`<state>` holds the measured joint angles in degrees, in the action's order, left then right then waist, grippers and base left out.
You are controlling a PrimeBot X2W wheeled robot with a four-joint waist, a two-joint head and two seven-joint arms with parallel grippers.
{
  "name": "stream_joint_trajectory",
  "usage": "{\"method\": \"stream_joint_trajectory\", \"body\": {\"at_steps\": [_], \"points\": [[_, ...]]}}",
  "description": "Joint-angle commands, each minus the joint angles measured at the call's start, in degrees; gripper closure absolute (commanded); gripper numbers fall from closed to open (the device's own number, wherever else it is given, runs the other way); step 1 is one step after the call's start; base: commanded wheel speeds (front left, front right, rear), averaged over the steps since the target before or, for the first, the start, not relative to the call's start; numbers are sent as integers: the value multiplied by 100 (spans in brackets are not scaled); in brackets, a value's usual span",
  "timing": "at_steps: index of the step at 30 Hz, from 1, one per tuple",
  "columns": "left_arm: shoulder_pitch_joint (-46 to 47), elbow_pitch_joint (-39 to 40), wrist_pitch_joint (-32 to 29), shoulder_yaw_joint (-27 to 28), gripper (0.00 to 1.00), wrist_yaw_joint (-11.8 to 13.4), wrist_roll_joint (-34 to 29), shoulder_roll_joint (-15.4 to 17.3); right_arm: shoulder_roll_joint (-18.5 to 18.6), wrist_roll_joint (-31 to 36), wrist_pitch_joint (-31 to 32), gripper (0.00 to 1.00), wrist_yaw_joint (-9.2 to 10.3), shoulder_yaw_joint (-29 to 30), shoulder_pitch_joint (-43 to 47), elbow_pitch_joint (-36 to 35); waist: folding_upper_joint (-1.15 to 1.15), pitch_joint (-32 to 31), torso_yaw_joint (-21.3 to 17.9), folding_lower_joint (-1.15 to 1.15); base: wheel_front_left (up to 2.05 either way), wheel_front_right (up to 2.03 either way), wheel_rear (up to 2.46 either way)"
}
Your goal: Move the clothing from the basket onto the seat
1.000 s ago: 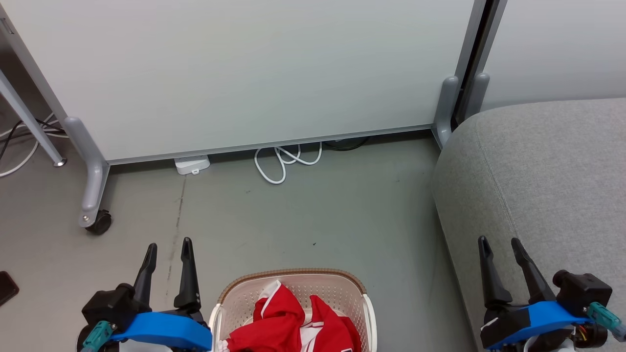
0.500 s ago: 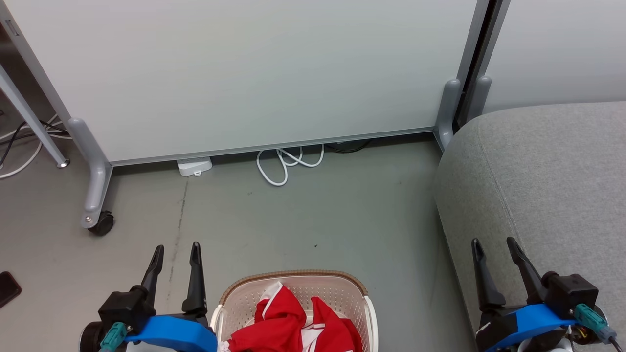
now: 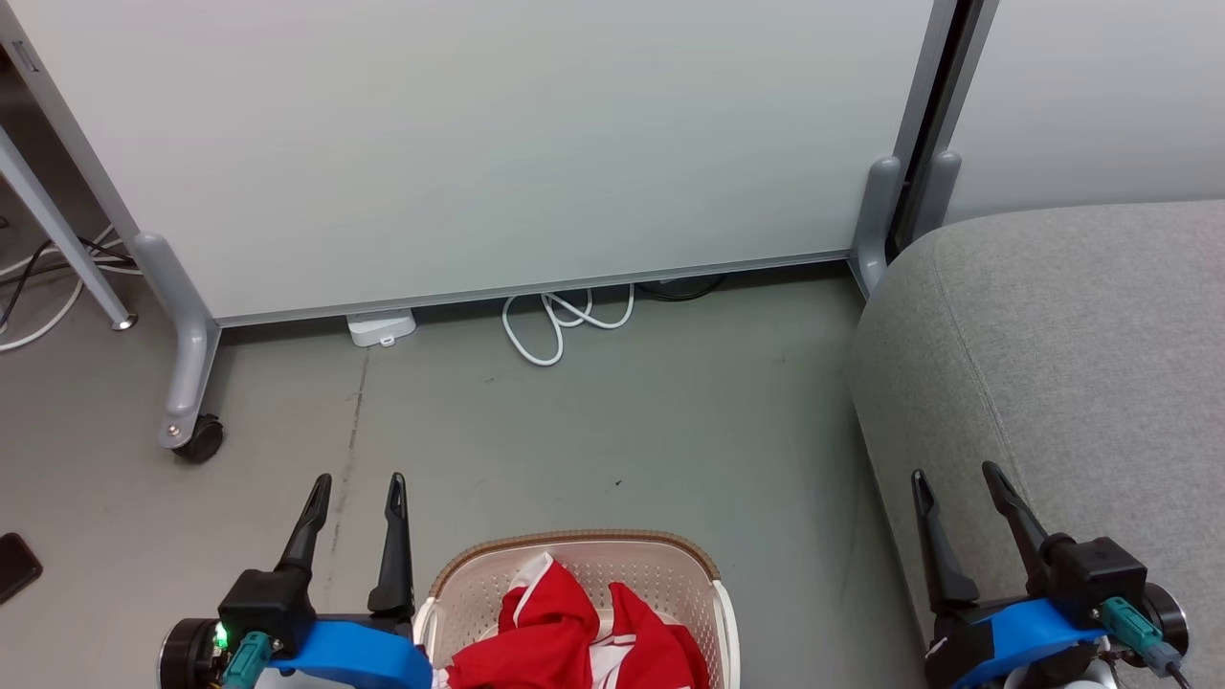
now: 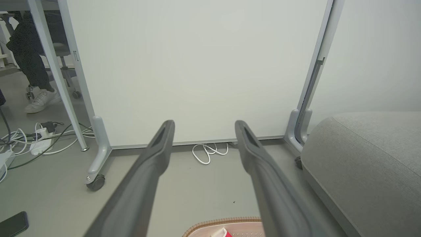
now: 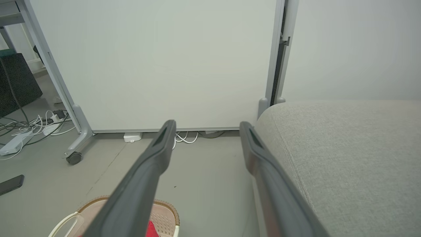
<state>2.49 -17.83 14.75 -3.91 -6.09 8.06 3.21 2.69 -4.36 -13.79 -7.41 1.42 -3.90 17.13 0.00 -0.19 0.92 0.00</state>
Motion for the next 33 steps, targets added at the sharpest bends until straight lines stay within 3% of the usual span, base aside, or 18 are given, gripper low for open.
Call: {"method": "stream_joint_trajectory", "body": {"at_steps": [1,20,33], "points": [[71,-18,51,-7,0,-9,-134,2,35,142,-57,0,-14,-8,-56,7,0,-5,5,0,0,0,0],[53,-55,53,35,0,-37,-147,-10,34,78,-62,0,-14,-52,-12,-49,0,25,-13,0,0,0,0],[313,-600,49,-41,0,-68,-207,130,31,40,-55,0,-9,-329,-301,-175,0,593,-555,0,0,0,0]]}}
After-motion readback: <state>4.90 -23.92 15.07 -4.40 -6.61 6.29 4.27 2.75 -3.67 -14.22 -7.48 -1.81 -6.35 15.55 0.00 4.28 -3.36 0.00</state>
